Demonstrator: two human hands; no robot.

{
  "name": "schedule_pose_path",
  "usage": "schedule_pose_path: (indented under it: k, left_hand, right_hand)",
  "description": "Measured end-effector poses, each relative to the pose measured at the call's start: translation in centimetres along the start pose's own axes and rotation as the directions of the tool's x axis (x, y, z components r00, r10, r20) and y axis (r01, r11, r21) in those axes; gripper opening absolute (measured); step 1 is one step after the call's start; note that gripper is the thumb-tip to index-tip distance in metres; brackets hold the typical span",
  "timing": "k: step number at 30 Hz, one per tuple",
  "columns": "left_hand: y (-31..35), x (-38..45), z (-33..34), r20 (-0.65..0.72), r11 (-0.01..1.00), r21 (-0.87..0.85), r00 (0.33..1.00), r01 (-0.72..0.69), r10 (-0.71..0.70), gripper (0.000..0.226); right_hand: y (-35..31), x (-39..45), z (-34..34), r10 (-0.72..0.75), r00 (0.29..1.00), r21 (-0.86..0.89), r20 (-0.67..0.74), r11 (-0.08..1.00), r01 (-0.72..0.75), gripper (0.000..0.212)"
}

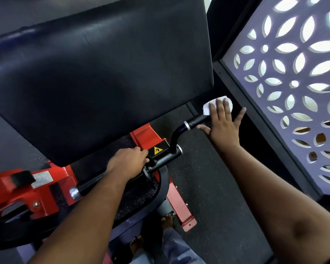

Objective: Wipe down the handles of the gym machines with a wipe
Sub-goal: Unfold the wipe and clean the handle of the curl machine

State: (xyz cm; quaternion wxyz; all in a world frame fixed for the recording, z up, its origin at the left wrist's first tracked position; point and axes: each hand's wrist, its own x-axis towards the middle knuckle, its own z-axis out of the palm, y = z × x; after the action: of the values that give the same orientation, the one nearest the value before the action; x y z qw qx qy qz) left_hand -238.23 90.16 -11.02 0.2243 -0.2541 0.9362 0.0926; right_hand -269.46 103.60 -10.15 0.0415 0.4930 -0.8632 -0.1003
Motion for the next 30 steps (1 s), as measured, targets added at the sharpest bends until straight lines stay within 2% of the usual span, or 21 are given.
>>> schedule_pose_path:
  k: [1,3,5,6,7,8,10,11,13,14,15,16,17,19,20,21,23,25,26,27,30]
  left_hand:
    - [0.0,0.0,-0.1,0.005,1.000,-0.005,1.000,0.002,-0.002,0.034]
    - [0.1,-0.1,-0.1,0.017,1.000,-0.012,1.000,0.005,-0.005,0.034]
    - [0.1,-0.1,-0.2,0.027,1.000,-0.010,1.000,0.009,-0.009,0.034]
    - [0.1,0.0,-0.3,0.029,1.000,-0.005,1.000,0.009,-0.009,0.034]
    - [0.2,0.0,-0.3,0.030,1.000,0.000,1.000,0.009,-0.009,0.035]
    - [0.2,0.1,-0.3,0.031,1.000,0.001,0.999,0.010,-0.010,0.035]
    - [0.2,0.0,-0.3,0.037,1.000,-0.003,0.999,0.014,-0.014,0.036]
    - [0.3,0.0,-0.3,0.039,1.000,-0.003,0.999,0.017,-0.017,0.036]
    - [0.4,0.0,-0.4,0.035,1.000,0.006,0.999,0.020,-0.020,0.037]
    - [0.4,0.0,-0.4,0.033,1.000,0.012,0.999,0.022,-0.023,0.038]
    - [0.4,-0.1,-0.4,0.036,1.000,0.017,0.999,0.027,-0.027,0.039]
    - [0.4,0.0,-0.4,0.041,0.999,0.020,0.999,0.031,-0.032,0.039]
    - [0.4,0.0,-0.5,0.046,0.999,0.021,0.998,0.034,-0.035,0.040]
    - [0.4,0.0,-0.5,0.047,0.999,0.020,0.998,0.038,-0.039,0.040]
    - [0.4,0.0,-0.6,0.047,0.999,0.021,0.998,0.041,-0.042,0.040]
    - [0.4,0.0,-0.7,0.049,0.999,0.020,0.998,0.045,-0.046,0.040]
    - [0.5,0.0,-0.8,0.058,0.999,0.010,0.997,0.048,-0.048,0.039]
    - [0.4,0.0,-0.8,0.060,0.999,0.005,0.997,0.051,-0.051,0.040]
    - [0.4,0.0,-0.7,0.057,0.999,0.007,0.997,0.052,-0.052,0.040]
    - [0.4,0.0,-0.6,0.052,0.999,0.010,0.997,0.053,-0.053,0.041]
    - [0.4,0.1,-0.5,0.054,0.998,0.014,0.997,0.056,-0.057,0.042]
  right_hand:
    - [-0.5,-0.1,0.0,-0.012,1.000,-0.001,0.006,1.000,0.012,0.100]
    - [-2.6,-1.1,0.5,-0.247,0.969,-0.005,0.009,0.969,0.247,0.103]
    - [-3.5,-2.1,1.2,-0.443,0.896,-0.041,0.004,0.896,0.443,0.096]
    - [-3.0,-1.8,1.1,-0.426,0.904,-0.050,-0.020,0.904,0.425,0.093]
    - [-2.2,-1.4,0.9,-0.331,0.943,-0.026,-0.041,0.944,0.330,0.092]
    - [-1.3,-0.8,0.7,-0.184,0.981,0.023,-0.058,0.982,0.186,0.091]
    - [-0.4,-0.1,0.7,0.044,0.999,0.080,-0.033,0.996,-0.041,0.092]
    - [-0.7,-0.2,0.7,0.043,0.999,0.075,-0.025,0.996,-0.041,0.093]
    - [-2.2,-1.0,1.1,-0.178,0.984,0.046,-0.031,0.983,0.180,0.093]
    - [-2.9,-1.6,1.4,-0.321,0.946,0.025,-0.030,0.946,0.322,0.090]
    - [-2.8,-1.8,1.5,-0.416,0.908,-0.004,-0.044,0.909,0.417,0.087]
    - [-2.1,-1.3,1.3,-0.436,0.898,-0.023,-0.059,0.900,0.436,0.083]
    - [-1.2,-0.7,0.9,-0.379,0.923,-0.015,-0.072,0.925,0.379,0.081]
    - [0.8,0.5,0.6,-0.118,0.991,0.047,-0.055,0.992,0.121,0.077]
    - [1.3,0.8,0.6,-0.017,0.999,0.071,-0.040,0.997,0.020,0.076]
    - [1.0,0.7,0.6,0.013,0.999,0.077,-0.041,0.997,-0.010,0.077]
    - [-1.0,-0.7,1.0,-0.140,0.987,0.056,-0.082,0.988,0.144,0.079]
    - [-2.7,-2.2,1.5,-0.356,0.929,0.029,-0.105,0.932,0.361,0.077]
    - [-2.6,-2.4,1.7,-0.388,0.914,0.009,-0.118,0.920,0.392,0.074]
    - [-2.1,-2.2,1.5,-0.352,0.926,0.009,-0.136,0.934,0.357,0.071]
    - [0.2,0.0,0.6,-0.057,0.986,0.064,-0.156,0.996,0.068,0.062]
